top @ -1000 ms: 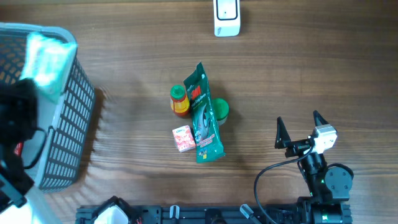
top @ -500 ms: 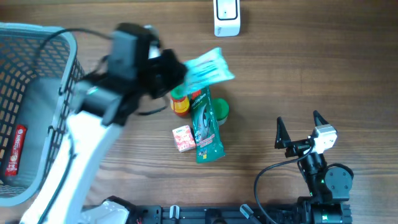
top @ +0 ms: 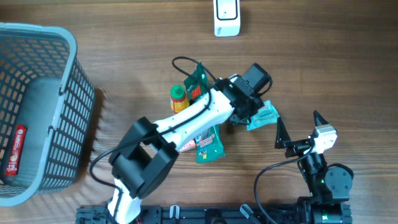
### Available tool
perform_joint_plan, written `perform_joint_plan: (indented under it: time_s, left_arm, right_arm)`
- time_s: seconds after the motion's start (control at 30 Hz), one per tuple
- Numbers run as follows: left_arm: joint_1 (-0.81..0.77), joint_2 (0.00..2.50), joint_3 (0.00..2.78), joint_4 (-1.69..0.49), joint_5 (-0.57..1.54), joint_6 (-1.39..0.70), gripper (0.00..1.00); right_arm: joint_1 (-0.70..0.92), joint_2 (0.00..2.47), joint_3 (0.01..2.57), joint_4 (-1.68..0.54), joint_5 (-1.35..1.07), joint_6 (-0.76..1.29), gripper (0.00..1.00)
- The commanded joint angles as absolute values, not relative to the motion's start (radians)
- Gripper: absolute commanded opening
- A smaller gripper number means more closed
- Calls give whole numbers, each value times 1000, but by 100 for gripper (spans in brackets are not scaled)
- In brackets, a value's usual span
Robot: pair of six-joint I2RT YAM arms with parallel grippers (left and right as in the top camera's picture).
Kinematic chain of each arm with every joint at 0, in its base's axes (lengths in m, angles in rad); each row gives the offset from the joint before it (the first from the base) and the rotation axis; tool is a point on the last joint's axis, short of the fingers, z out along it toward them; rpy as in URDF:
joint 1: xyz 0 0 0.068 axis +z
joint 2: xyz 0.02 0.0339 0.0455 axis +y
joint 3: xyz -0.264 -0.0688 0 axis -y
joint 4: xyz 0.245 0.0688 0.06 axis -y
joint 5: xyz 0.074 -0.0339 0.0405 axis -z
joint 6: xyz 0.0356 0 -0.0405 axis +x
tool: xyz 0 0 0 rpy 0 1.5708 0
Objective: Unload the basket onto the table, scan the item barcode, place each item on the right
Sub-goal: 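Carry the wipes pack out and place it right of the 3M pack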
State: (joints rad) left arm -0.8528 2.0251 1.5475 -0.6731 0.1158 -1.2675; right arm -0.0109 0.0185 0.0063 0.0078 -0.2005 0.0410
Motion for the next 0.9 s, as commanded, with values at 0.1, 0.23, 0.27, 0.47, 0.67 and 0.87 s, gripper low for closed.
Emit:
perform_joint_plan:
  time_s: [0.1,0.23,0.27,0.47,0.67,0.87]
  left_arm:
    - [-902,2046,1562,-758,2,-1287,7]
    - [-902,2035,1562,-806,2,-1208,27]
    - [-901,2022,1562,-822,1,-1207,33]
    - [-900,1896,1563,-831,-36,-1049,49]
    - [-900,1700,1563,-833,-130,-840,53]
    - [-883,1511,1563,-835,-358,-805,58]
  right_arm:
    - [-10,14,5,14,-195,55,100]
    - [-10,14,5,14,-195,54,100]
    - [-10,14,5,14,-195,55,100]
    - [-10,14,5,14,-195,54,100]
    - [-10,14,5,14,-195,54,100]
    - [-10,14,5,14,-195,54,100]
